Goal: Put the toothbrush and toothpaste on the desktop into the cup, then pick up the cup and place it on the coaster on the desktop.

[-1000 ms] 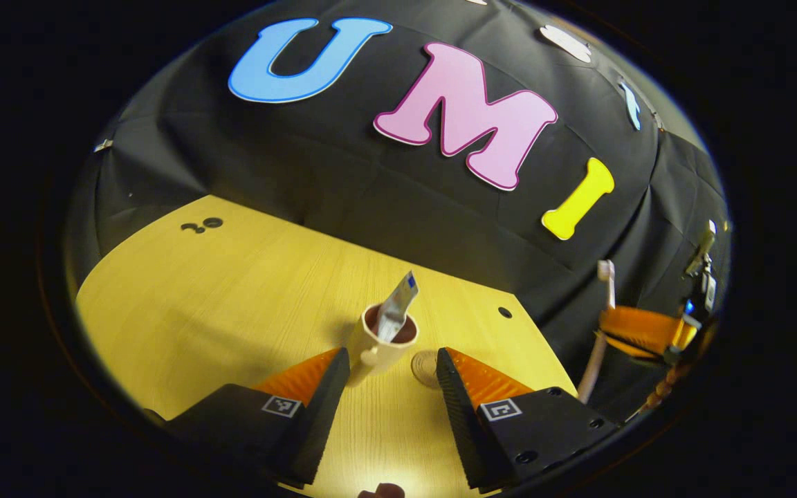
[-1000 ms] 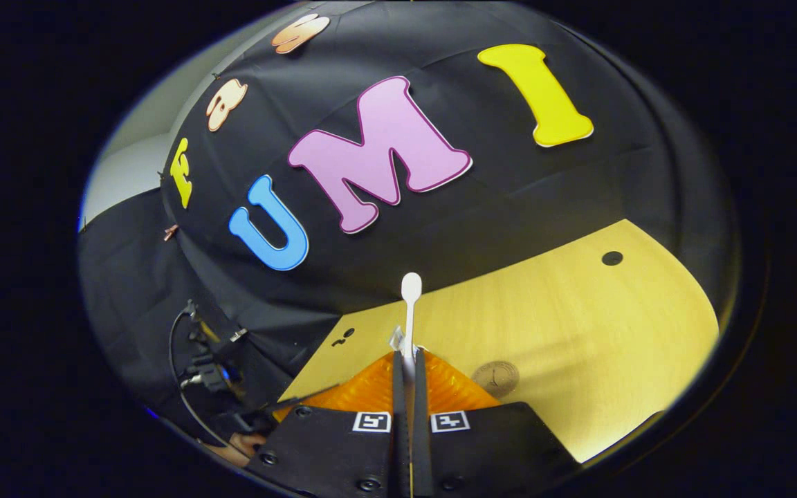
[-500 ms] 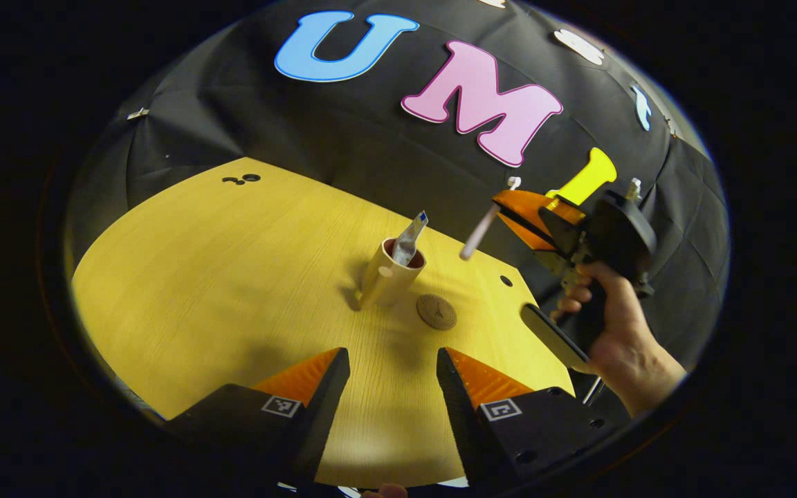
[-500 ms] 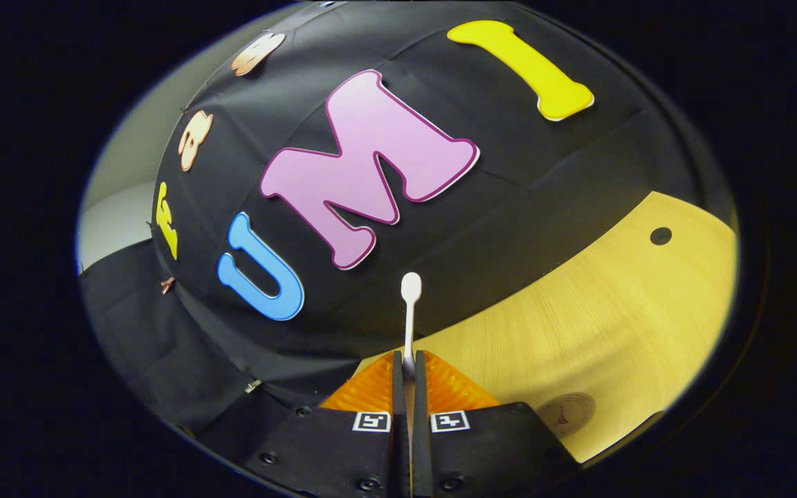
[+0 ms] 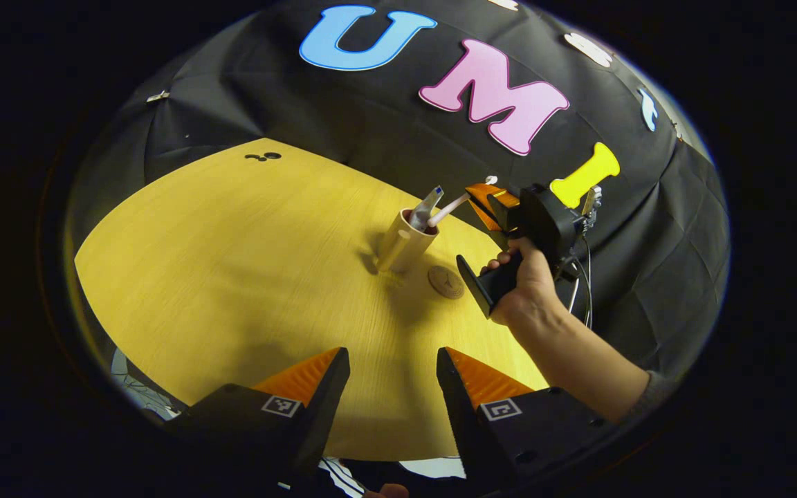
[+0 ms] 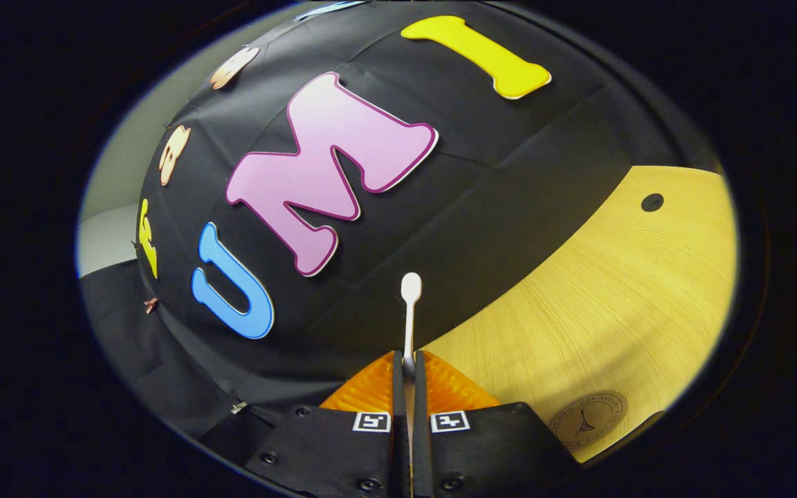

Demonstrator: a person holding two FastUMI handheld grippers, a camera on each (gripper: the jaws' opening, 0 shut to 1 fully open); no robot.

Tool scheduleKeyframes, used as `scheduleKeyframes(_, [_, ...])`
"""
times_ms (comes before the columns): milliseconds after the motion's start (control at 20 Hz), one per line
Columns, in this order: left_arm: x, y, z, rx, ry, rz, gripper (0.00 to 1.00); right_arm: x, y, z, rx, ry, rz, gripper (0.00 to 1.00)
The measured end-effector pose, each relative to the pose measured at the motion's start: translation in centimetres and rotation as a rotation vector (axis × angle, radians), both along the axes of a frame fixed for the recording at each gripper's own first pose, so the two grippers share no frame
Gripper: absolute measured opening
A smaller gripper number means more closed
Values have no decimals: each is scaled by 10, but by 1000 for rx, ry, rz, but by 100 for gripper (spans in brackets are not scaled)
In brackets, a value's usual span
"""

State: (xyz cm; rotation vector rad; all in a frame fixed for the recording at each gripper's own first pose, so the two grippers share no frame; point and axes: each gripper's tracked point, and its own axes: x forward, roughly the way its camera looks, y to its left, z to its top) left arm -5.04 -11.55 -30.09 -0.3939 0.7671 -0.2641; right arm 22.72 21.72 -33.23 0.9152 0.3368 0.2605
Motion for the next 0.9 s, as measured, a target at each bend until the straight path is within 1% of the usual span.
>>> scheduleKeyframes(150, [-13,15,-5,-6,18,23,79,4,3,-5,-3,-40,-30,6])
scheduleKeyframes(350, [-30,25,-18,10,32,19,79,5,11,-16,-65,-79,-28,6])
scheduleKeyframes(500, [-41,28,-27,-1,49,15,79,-4,16,-28,-114,-76,-12,6])
scheduleKeyframes(650, [-48,30,-26,-8,52,8,79,-15,15,-35,-126,-64,-17,7])
scheduleKeyframes(750, [-50,30,-25,-6,42,-2,79,-16,10,-35,-133,-55,-23,8])
scheduleKeyframes(900, [-51,34,-24,-8,30,6,79,-27,9,-32,-141,-51,-3,10])
